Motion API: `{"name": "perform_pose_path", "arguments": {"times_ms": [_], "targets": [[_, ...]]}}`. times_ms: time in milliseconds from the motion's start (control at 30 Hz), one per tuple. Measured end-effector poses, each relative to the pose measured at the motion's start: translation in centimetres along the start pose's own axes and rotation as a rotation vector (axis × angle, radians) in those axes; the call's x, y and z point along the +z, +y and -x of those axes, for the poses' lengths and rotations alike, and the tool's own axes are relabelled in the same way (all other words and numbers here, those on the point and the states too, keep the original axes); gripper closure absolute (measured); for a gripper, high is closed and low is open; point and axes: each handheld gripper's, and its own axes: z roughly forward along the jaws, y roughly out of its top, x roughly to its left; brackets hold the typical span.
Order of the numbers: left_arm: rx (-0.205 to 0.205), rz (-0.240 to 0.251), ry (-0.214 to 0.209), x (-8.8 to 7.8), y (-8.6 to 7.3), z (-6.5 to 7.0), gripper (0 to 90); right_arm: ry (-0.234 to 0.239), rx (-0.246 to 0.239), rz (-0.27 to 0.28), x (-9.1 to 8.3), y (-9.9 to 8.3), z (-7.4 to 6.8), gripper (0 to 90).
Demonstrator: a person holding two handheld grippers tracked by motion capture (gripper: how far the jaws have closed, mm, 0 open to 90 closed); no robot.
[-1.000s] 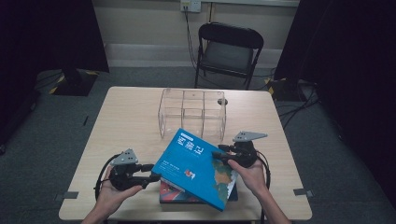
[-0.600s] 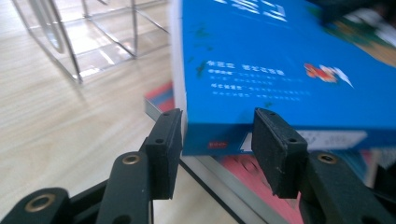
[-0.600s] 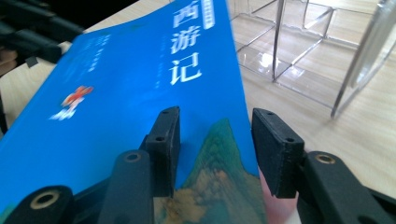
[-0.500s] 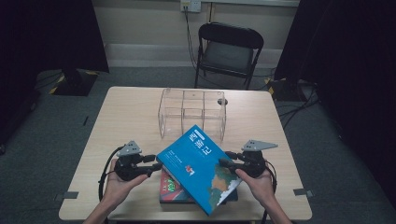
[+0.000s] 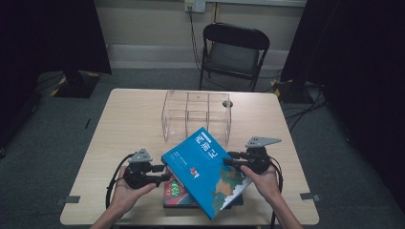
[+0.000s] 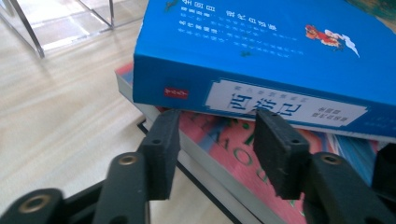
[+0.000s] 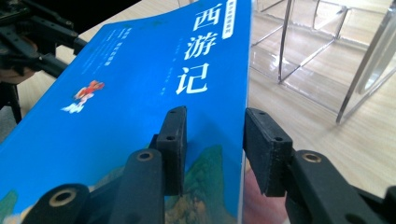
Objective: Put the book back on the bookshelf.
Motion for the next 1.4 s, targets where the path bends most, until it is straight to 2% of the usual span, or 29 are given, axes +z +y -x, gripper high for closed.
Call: {"name": "perform_pose_path", "arguments": {"times_ms": [133,233,367,433,467,533,600,667,733,800,900,967,1067,1133,1267,1400], "targets": [[-0.016,-0.001,0.016,0.5,0.6,-0.5,52.9,-0.002,0.030,0.009,-0.8,-0.9,-0.4,60.6],[-0.005,-0.016,0.042,1.0,1.5,-1.0,53.0,-0.009,0.024,0.006,-1.3,-1.3,-1.0,59.8],[-0.023,-0.011,0.074,1.9,2.7,-1.8,53.5,0.008,0.035,0.008,-2.1,-2.2,-1.9,59.2],[-0.038,-0.017,0.084,2.5,3.4,-2.2,53.2,0.013,0.017,-0.002,-2.6,-2.5,-2.8,58.9],[-0.038,-0.017,0.084,2.5,3.4,-2.2,52.9,0.013,0.017,-0.002,-2.6,-2.5,-2.8,58.9],[-0.054,-0.002,0.070,2.6,3.3,-2.5,52.7,0.014,0.015,-0.007,-2.7,-2.6,-3.0,58.5],[-0.085,0.029,0.031,2.2,3.2,-2.6,48.8,0.012,0.013,-0.001,-2.7,-2.4,-3.0,56.5],[-0.078,0.058,0.034,1.2,3.4,-2.3,54.6,-0.009,0.012,0.010,-2.5,-2.1,-2.8,49.0],[-0.088,0.107,0.023,0.4,3.6,-1.9,54.6,-0.015,0.025,0.029,-2.2,-1.6,-2.3,46.7],[-0.073,0.107,0.010,0.3,3.8,-1.4,54.6,-0.027,0.037,0.043,-1.7,-1.0,-1.8,46.7],[-0.036,0.100,-0.019,0.9,3.9,-0.5,52.6,-0.067,0.022,0.039,-0.8,-0.2,-1.4,48.5],[-0.007,0.093,-0.027,1.3,3.9,0.1,51.7,-0.069,0.031,0.038,-0.1,0.0,-1.0,50.4],[0.014,0.091,-0.022,1.6,4.1,0.5,51.7,-0.037,0.081,0.060,0.3,-0.6,-0.2,49.1],[-0.012,0.096,-0.030,1.8,4.1,0.5,51.6,-0.009,0.118,0.065,0.3,-0.9,0.2,47.0],[-0.021,0.095,-0.041,2.1,4.1,0.4,51.4,-0.028,0.138,0.059,0.5,-0.9,0.3,37.1],[-0.012,0.096,-0.031,2.2,4.2,0.4,48.6,0.001,0.138,0.052,1.4,-0.6,0.3,34.7]]}}
